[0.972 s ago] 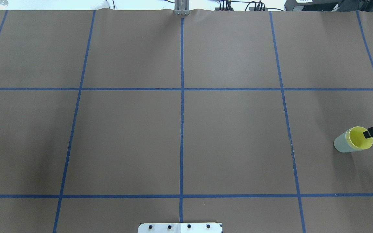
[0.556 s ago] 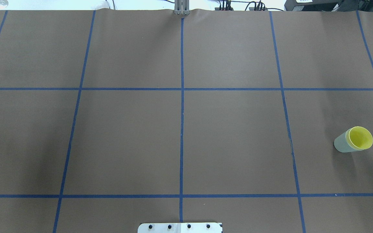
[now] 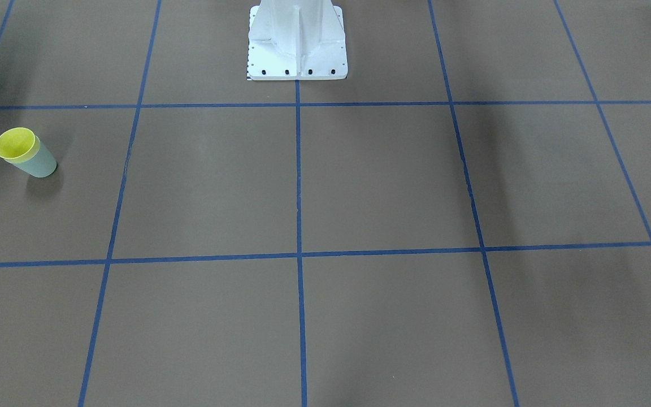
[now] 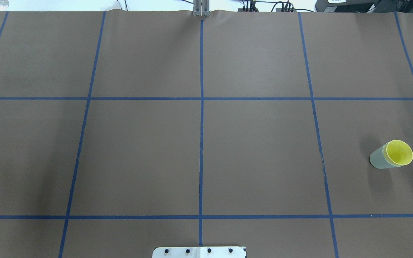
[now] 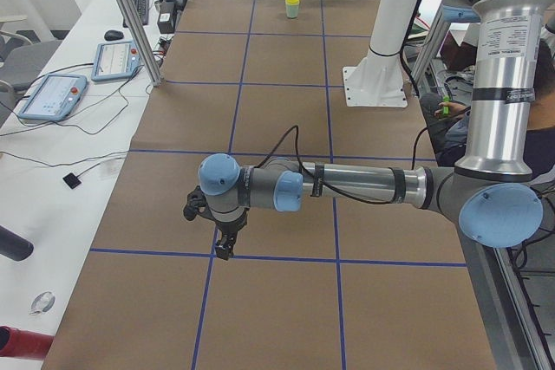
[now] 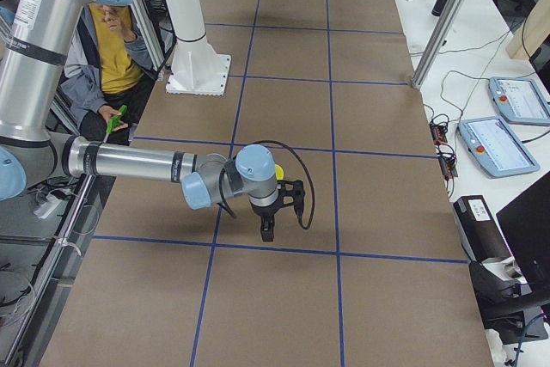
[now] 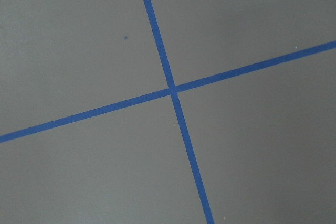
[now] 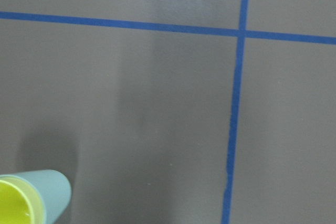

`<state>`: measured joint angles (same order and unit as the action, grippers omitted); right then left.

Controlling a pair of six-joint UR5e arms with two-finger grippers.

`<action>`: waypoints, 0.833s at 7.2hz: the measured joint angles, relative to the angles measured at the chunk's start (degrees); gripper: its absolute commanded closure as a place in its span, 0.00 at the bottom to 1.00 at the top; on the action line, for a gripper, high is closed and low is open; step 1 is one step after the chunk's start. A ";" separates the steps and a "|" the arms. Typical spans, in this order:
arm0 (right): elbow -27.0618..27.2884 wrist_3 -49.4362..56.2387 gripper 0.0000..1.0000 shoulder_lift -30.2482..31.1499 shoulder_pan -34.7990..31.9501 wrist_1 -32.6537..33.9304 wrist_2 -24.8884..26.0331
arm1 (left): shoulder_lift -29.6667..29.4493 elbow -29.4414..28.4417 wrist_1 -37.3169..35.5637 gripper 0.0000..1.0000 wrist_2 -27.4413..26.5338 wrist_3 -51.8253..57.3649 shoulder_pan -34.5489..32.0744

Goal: Transfer and stack yellow cup on green cup

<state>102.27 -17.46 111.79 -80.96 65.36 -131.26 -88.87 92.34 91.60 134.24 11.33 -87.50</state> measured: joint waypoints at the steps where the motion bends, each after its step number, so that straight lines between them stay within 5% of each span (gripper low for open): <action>1: -2.21 0.33 0.00 0.89 -1.53 -0.18 0.09 | 1.16 0.26 0.00 0.00 -0.11 -0.21 -0.05; 6: -4.58 0.89 0.00 1.28 -3.08 -0.43 0.74 | 3.43 1.13 0.39 0.00 -0.22 -0.07 -0.09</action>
<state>97.70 -16.57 113.06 -84.04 64.93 -130.52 -85.44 93.47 91.99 134.02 11.26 -87.58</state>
